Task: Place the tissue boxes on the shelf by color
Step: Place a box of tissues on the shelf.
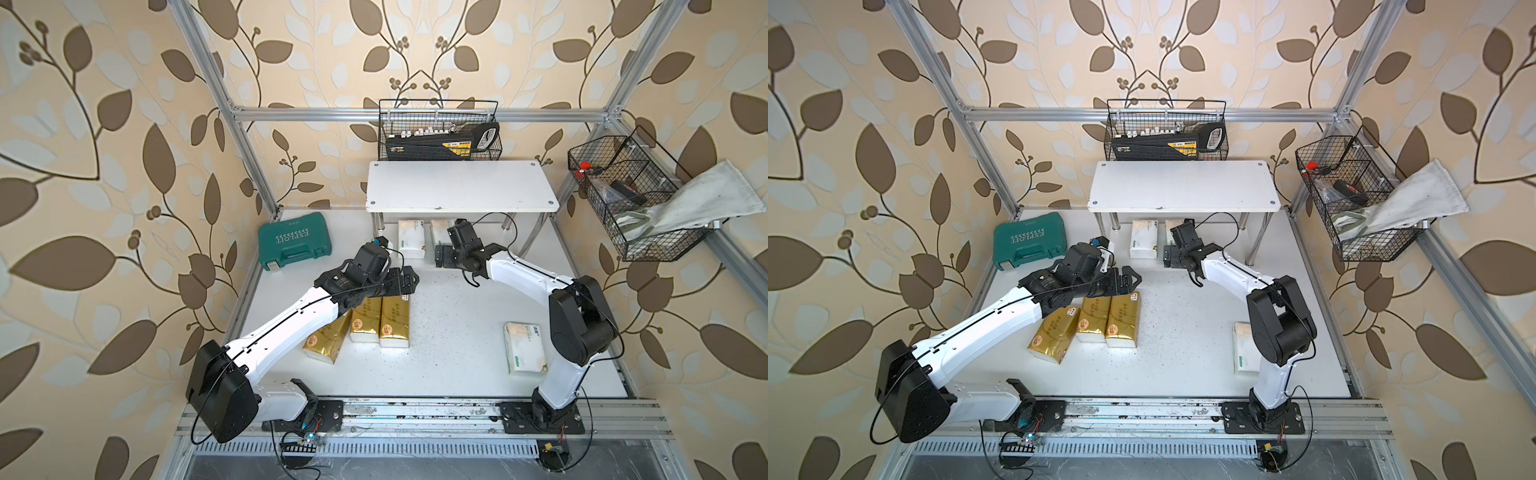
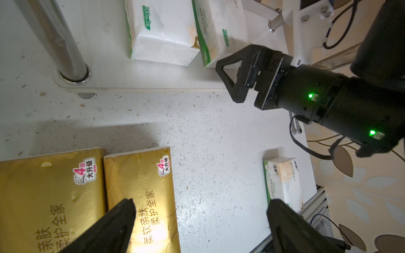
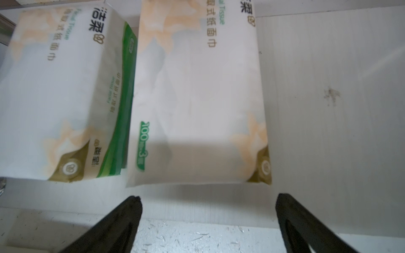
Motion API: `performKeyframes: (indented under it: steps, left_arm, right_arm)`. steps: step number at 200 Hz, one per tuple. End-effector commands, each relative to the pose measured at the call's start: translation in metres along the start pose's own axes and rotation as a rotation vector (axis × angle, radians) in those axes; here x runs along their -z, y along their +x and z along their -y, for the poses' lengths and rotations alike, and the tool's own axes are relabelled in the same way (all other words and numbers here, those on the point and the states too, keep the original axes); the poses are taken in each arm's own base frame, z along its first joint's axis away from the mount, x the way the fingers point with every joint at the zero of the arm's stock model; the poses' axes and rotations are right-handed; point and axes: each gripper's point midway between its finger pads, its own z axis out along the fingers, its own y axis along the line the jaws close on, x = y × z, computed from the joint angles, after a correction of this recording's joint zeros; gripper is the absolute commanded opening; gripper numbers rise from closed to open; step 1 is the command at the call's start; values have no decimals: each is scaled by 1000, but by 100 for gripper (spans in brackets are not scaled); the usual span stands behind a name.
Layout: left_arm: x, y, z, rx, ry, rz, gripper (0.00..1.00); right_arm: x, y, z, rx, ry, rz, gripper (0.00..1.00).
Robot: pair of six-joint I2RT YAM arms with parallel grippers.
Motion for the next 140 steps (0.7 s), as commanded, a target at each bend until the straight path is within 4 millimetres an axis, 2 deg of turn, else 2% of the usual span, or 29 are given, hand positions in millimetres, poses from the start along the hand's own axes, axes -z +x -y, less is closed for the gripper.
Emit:
performKeyframes:
  steps: [1, 26, 59, 83, 140]
  left_arm:
    - [6, -6, 7, 11, 42, 22, 99]
    - [7, -5, 8, -1, 48, 15, 99]
    - [8, 4, 18, -51, 66, -6, 99]
    - [5, 16, 30, -94, 83, -35, 99]
    - [-13, 54, 59, -135, 149, -113, 99]
  right_arm:
    - [16, 8, 4, -26, 4, -9, 99]
    - [38, 16, 12, -44, 3, -9, 99]
    - [74, 29, 36, -64, 38, 0, 99]
    - [100, 46, 68, -80, 115, -12, 99]
    - [140, 103, 156, -197, 303, -111, 99]
